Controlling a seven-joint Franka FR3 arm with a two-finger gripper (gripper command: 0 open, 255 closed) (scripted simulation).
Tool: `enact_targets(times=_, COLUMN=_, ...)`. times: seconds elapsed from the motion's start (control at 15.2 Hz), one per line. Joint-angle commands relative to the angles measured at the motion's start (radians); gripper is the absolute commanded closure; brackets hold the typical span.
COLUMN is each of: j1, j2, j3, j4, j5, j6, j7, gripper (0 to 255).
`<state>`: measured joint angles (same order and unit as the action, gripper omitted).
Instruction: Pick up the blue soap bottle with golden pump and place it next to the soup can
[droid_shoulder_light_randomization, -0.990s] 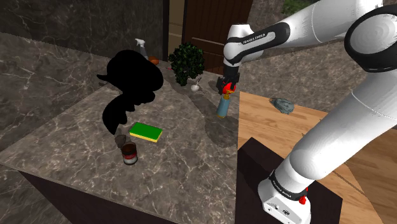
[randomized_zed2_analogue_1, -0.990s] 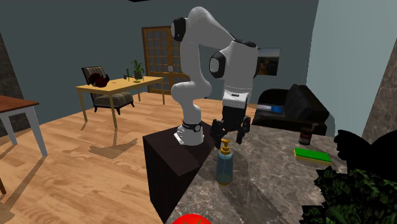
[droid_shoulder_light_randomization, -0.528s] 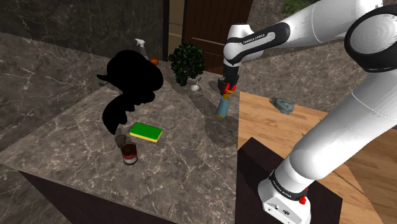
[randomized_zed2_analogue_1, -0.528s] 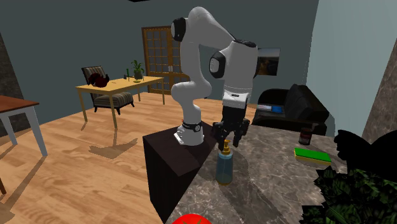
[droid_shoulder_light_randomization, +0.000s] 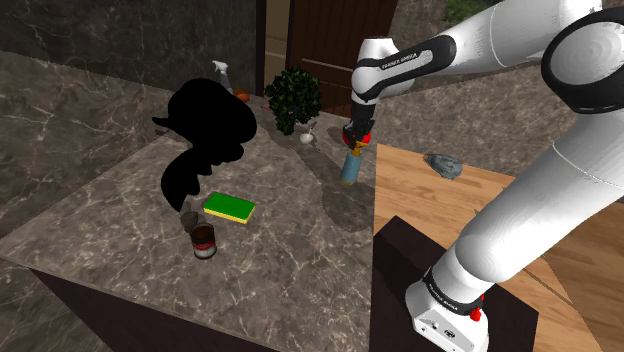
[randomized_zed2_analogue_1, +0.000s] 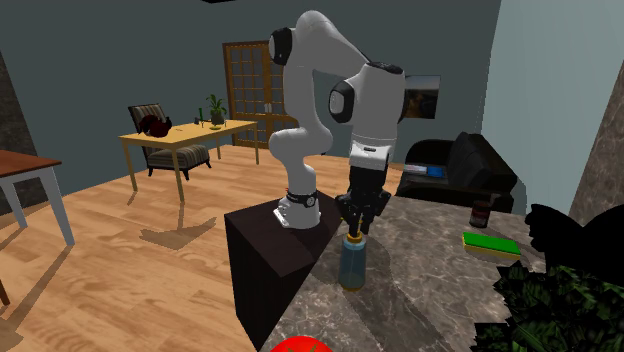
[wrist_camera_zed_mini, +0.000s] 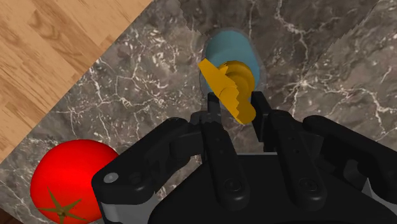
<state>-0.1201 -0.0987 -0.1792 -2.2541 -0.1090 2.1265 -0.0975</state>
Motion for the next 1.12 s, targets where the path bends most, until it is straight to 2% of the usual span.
enact_targets(times=0.0, j1=0.000, j2=0.000, j3=0.000, j4=-0.001, j5=0.000, j6=-0.001, j7=0.001, gripper=255)
enact_targets(times=1.06, j1=0.004, j2=-0.070, j3=0.008, j4=0.146, j5=0.000, j6=-0.217, j7=-0.008, gripper=255)
